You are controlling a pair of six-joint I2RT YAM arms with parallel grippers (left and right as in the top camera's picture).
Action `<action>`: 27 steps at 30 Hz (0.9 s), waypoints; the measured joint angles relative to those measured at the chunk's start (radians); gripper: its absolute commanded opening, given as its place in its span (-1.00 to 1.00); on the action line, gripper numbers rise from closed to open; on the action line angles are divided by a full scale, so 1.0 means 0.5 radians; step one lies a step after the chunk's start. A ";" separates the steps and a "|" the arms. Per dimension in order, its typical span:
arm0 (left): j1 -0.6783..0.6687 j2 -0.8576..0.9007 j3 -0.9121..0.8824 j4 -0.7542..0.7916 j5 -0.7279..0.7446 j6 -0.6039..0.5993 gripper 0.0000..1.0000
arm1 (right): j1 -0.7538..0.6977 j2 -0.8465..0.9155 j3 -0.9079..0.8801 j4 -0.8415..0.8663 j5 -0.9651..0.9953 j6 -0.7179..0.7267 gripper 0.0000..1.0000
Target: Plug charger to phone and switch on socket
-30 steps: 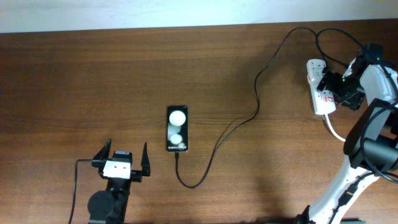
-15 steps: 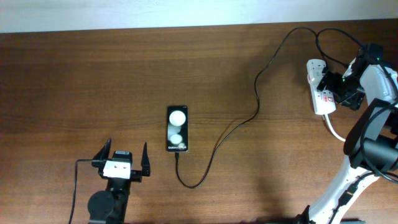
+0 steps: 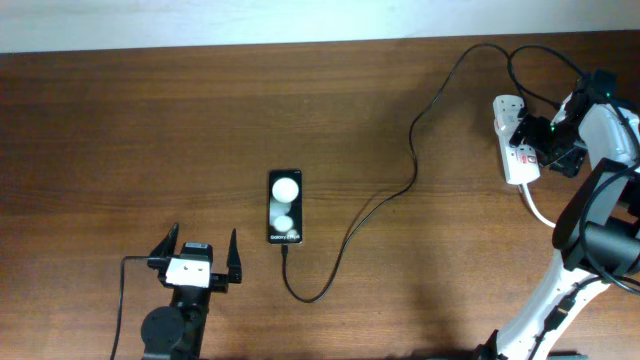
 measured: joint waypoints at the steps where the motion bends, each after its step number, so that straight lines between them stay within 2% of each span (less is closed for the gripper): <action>1: 0.000 0.000 0.000 0.000 0.000 0.000 0.98 | 0.000 -0.004 -0.002 0.000 0.002 0.000 0.97; 13: 0.000 0.000 0.000 0.000 0.000 0.000 0.98 | 0.053 -0.165 -0.100 -0.076 0.039 -0.053 0.97; 18: 0.000 0.000 0.000 0.000 0.000 0.000 0.98 | 0.083 -0.546 -0.101 -0.076 0.061 -0.055 0.97; 27: 0.000 0.000 0.001 0.000 0.000 0.000 0.98 | 0.088 -1.022 -0.103 -0.078 0.062 -0.061 0.97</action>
